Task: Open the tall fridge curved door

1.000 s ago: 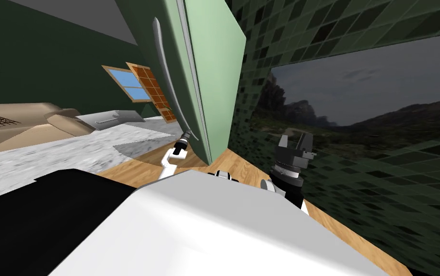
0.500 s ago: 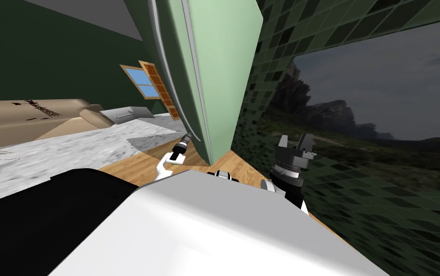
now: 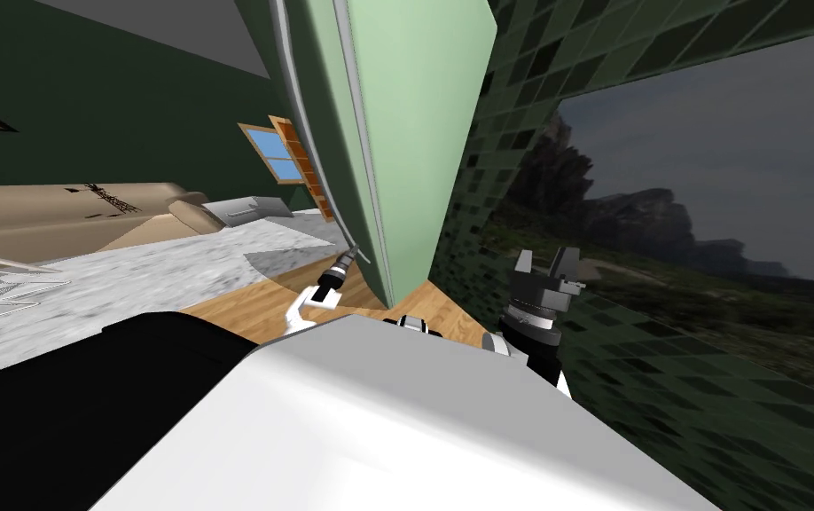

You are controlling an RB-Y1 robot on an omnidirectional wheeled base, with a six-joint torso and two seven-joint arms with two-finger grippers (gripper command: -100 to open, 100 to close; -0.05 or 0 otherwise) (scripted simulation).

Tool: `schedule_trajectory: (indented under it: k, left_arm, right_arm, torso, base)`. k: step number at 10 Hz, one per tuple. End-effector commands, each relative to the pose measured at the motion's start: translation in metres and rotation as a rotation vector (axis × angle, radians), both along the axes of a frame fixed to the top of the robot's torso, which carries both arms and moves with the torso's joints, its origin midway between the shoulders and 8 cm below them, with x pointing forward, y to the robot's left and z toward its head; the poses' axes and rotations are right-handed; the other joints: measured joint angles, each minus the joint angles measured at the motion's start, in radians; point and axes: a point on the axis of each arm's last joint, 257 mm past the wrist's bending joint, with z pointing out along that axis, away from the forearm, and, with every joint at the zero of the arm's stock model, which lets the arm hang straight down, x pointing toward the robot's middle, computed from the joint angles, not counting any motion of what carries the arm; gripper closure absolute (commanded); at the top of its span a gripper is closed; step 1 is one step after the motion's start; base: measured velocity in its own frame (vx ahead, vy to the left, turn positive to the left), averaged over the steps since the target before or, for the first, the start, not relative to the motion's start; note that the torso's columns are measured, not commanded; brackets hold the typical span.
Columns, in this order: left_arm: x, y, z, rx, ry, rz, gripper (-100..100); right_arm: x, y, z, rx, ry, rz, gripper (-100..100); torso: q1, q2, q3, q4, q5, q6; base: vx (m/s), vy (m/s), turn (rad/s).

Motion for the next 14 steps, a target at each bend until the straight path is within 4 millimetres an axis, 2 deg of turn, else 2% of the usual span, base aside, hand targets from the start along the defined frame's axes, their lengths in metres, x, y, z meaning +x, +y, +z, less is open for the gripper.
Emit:
schedule_trajectory:
  k: [1,2,6,10,11,12,14]
  left_arm:
    - [0.000,0.003,-0.008,0.010,0.015,0.007,-100]
    - [0.010,0.016,-0.007,0.019,0.014,0.050,-100]
    - [0.030,0.039,-0.002,0.021,0.011,0.131,-100]
    - [0.049,0.058,0.000,0.010,0.018,0.205,-100]
    - [0.047,0.056,0.000,0.012,0.015,0.193,-100]
    - [0.040,0.049,-0.001,0.018,0.014,0.169,100]
    - [0.030,0.039,-0.002,0.021,0.011,0.131,100]
  right_arm:
    - [0.000,0.000,0.000,0.000,0.000,0.000,0]
    - [0.000,0.000,0.000,0.000,0.000,0.000,0]
    - [0.000,0.000,0.000,0.000,0.000,0.000,0]
    - [0.000,0.000,0.000,0.000,0.000,0.000,0]
    - [0.000,0.000,0.000,0.000,0.000,0.000,0]
    - [0.000,0.000,0.000,0.000,0.000,0.000,0]
    - [0.000,0.000,0.000,0.000,0.000,0.000,0]
  torso:
    - [-0.001,-0.001,-0.001,0.000,0.000,0.000]
    - [0.002,0.001,0.001,0.000,0.000,0.000]
    - [0.002,0.001,0.001,0.000,0.000,0.000]
    - [0.000,-0.001,0.000,0.000,0.000,0.000]
    - [0.001,0.001,0.000,0.000,0.000,0.000]
    - [0.001,-0.001,-0.001,0.000,0.000,-0.001]
    - [0.001,-0.006,-0.004,-0.001,0.001,-0.001]
  base:
    - [0.031,-0.033,0.002]
    - [-0.066,0.033,-0.263]
    - [-0.125,0.063,-0.220]
    - [-0.109,0.032,-0.189]
    - [-0.052,0.013,-0.041]
    - [0.056,-0.012,0.254]
    - [0.136,-0.051,0.257]
